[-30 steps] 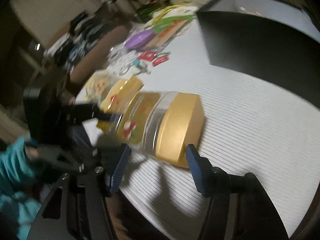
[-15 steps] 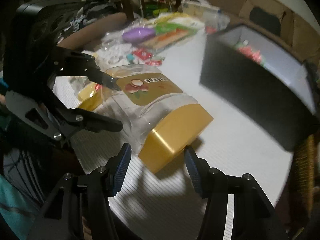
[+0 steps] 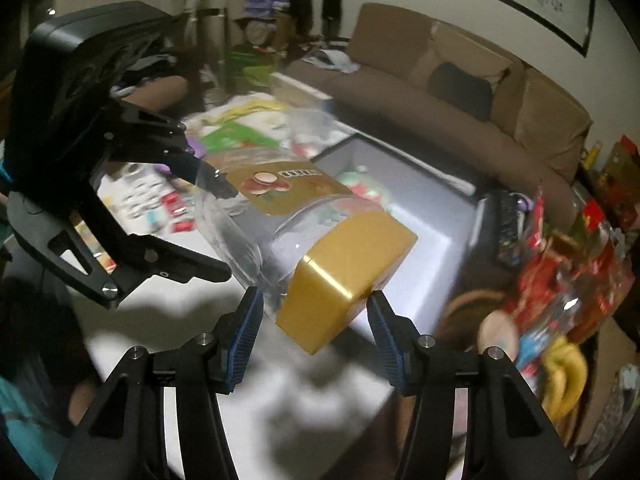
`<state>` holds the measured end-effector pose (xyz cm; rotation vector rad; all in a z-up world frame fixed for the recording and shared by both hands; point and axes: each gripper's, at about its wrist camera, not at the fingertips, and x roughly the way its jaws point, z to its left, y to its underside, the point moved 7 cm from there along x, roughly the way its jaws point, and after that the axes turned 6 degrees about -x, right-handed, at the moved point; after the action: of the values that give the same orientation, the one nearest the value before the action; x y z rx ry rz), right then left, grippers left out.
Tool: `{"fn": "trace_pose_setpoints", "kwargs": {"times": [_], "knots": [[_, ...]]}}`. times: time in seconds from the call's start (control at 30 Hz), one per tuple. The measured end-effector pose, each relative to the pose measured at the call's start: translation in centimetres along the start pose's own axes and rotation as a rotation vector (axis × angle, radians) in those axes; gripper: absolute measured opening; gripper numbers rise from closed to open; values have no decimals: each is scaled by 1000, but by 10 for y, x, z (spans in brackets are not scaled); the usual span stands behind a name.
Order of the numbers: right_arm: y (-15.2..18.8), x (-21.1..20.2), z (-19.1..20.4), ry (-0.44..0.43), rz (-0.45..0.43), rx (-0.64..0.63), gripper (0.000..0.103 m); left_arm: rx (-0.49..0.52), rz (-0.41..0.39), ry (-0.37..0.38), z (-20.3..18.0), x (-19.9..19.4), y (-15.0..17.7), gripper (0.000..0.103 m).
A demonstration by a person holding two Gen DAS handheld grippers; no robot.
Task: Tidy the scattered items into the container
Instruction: 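Lower the jar into the black box beside the plate with the right tool and open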
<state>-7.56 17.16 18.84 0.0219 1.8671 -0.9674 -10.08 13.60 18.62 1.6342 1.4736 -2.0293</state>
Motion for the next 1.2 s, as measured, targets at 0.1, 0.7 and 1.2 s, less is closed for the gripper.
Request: {"fn": "trace_pose_setpoints", "kwargs": {"times": [0.1, 0.7, 1.2], "knots": [[-10, 34, -46, 2, 48, 13, 56, -30, 25, 12, 26, 38, -40, 61], [-23, 224, -177, 115, 340, -15, 50, -171, 218, -19, 128, 252, -98, 61], [-19, 133, -156, 117, 211, 81, 53, -102, 292, -161, 112, 262, -67, 67]]}}
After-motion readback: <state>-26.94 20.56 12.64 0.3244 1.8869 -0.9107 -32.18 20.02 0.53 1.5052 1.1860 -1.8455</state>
